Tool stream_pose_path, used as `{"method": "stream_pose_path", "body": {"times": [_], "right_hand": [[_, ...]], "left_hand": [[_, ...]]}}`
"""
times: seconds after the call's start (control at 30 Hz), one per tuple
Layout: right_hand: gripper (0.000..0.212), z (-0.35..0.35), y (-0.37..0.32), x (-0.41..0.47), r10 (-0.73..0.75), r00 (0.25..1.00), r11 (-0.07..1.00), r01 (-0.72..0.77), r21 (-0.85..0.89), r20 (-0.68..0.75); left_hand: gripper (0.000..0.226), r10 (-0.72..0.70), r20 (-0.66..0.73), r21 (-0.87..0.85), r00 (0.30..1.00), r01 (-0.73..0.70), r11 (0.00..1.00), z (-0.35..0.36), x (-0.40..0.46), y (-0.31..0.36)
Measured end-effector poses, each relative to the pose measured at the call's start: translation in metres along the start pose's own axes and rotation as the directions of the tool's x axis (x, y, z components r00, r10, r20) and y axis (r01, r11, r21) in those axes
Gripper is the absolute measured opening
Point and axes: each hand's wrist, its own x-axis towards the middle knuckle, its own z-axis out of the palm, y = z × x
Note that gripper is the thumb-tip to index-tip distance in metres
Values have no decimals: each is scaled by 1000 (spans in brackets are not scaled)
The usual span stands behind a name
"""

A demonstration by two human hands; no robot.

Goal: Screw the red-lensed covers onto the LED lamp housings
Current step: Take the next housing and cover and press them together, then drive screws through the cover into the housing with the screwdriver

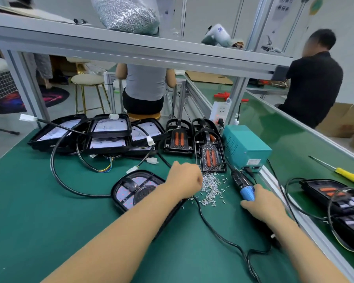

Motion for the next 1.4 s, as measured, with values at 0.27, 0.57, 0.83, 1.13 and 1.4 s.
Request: {"method": "stream_pose_path", "body": {"times": [0.27,0.57,0.83,1.13,1.4], "right_hand": [[46,0,8,6,20,1000,971,-21,239,7],[23,-12,0,9,8,997,837,33,547,-73],[21,-42,-38,1,-132,990,446,10,895,54],[28,-52,-68,-13,-357,933,194,22,981,49],[20,-73,-93,-32,-333,931,-415,1,910,-152]], "left_hand": [[25,-110,76,297,991,82,951,31,15,12],[32,-29,44,280,999,15,960,32,8,14],[14,-191,-258,-489,947,42,871,8,-15,-3],[20,-436,-222,-928,872,-51,370,-10,-63,-38],[13,-506,-28,-999,862,-36,-7,-16,-93,-45]]}}
